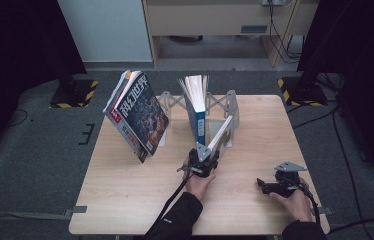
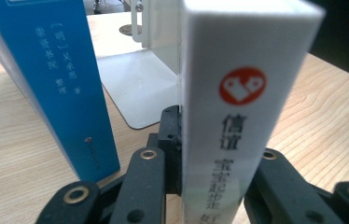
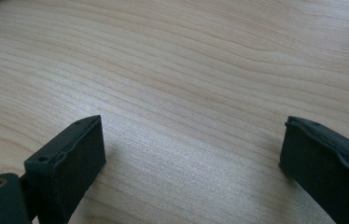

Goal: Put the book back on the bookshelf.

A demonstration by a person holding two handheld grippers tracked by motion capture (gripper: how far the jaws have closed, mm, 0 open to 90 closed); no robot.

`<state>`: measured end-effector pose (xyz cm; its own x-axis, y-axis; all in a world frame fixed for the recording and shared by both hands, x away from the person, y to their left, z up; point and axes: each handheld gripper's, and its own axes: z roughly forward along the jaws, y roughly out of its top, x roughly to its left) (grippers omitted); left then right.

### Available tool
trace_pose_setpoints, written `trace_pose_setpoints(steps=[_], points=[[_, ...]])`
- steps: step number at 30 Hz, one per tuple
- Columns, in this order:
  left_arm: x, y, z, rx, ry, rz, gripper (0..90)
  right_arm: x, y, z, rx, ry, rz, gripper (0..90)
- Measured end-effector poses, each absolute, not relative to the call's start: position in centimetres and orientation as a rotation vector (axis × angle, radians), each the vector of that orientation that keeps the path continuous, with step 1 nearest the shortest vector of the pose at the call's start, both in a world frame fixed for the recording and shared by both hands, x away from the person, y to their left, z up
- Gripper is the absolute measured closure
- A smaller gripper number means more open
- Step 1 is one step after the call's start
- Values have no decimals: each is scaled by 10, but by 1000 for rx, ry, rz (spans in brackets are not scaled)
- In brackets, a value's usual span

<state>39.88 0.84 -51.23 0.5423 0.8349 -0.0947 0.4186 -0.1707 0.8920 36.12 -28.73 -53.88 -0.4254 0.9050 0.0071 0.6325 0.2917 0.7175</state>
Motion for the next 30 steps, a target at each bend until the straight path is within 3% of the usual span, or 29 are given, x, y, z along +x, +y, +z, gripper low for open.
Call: trace_pose_setpoints(steps=[8, 15, 23, 30], points=[[398, 9, -517, 1801, 1006, 527, 720, 361, -287, -539, 1379, 2164, 922, 69], [380, 20, -519, 1792, 943, 509, 631, 361, -287, -539, 1379, 2165, 921, 69], [370, 30, -512, 1769, 952, 481, 697, 361, -287, -539, 1380, 2164, 921, 68], [377, 22, -510, 1772, 967, 466, 699, 361, -287, -539, 1380, 2164, 921, 68]])
